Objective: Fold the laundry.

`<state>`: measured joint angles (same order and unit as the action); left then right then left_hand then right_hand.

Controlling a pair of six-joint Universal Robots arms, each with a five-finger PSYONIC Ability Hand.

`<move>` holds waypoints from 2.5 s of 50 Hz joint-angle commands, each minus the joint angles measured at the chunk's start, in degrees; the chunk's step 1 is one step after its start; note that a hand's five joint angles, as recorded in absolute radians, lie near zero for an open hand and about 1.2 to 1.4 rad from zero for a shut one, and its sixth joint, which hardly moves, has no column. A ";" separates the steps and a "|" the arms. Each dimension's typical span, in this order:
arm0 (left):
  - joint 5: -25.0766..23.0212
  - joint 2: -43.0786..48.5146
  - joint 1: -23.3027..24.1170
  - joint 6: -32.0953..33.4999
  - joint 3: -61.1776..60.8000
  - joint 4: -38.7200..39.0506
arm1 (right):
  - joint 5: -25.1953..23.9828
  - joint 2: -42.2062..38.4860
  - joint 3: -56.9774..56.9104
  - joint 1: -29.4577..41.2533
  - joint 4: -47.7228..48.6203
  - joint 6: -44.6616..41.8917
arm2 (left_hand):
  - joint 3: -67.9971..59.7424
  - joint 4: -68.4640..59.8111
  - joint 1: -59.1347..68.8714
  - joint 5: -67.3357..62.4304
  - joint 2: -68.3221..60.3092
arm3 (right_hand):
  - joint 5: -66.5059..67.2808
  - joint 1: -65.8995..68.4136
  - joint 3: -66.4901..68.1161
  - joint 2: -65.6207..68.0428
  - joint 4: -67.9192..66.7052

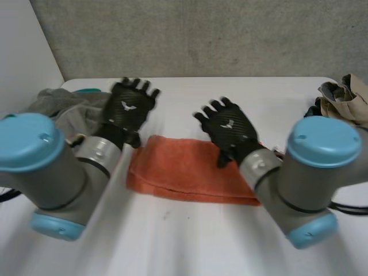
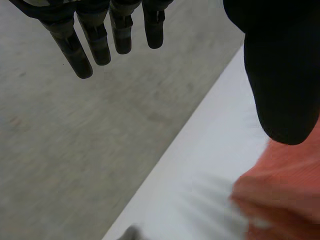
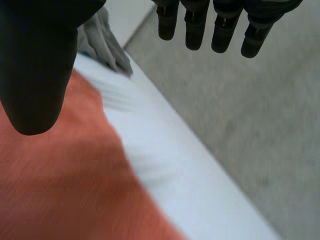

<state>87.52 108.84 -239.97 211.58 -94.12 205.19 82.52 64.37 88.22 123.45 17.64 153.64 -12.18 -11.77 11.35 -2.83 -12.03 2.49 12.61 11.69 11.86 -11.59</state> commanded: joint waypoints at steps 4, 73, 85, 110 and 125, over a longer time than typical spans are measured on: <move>0.54 10.69 7.15 0.15 6.14 -0.06 | 2.64 1.55 11.09 -8.14 -4.19 0.87 | 0.79 0.38 0.04 1.44 0.64 | 2.96 2.83 3.75 3.59 -3.85; 11.78 11.48 13.39 -22.08 11.76 -13.49 | -5.44 -6.25 -14.46 -4.97 -25.36 18.62 | -0.73 -1.14 1.56 -0.08 -0.88 | -2.49 -2.61 -1.69 -1.86 1.59; 19.17 19.39 15.15 -21.65 13.17 -19.12 | -4.04 -15.41 -18.79 -4.98 -28.45 8.53 | -0.73 -1.14 1.56 -0.08 -0.88 | 1.47 1.34 2.26 2.09 -2.36; -10.49 4.54 5.93 -21.29 24.67 -27.01 | -0.61 2.25 8.96 1.69 -4.22 -0.89 | 0.28 -0.13 0.55 0.93 0.13 | 2.31 2.18 3.10 2.94 -3.20; -28.37 7.88 5.48 -21.38 31.90 -35.04 | -0.79 -6.00 14.35 4.60 13.82 -2.03 | 0.11 -0.30 0.72 0.76 -0.04 | 2.31 2.18 3.10 2.94 -3.20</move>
<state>58.90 116.14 -234.98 190.19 -61.71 168.97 81.81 62.58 103.80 128.37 26.15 152.10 -12.18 -11.76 11.35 -2.85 -12.03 2.63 12.76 11.86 12.01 -11.87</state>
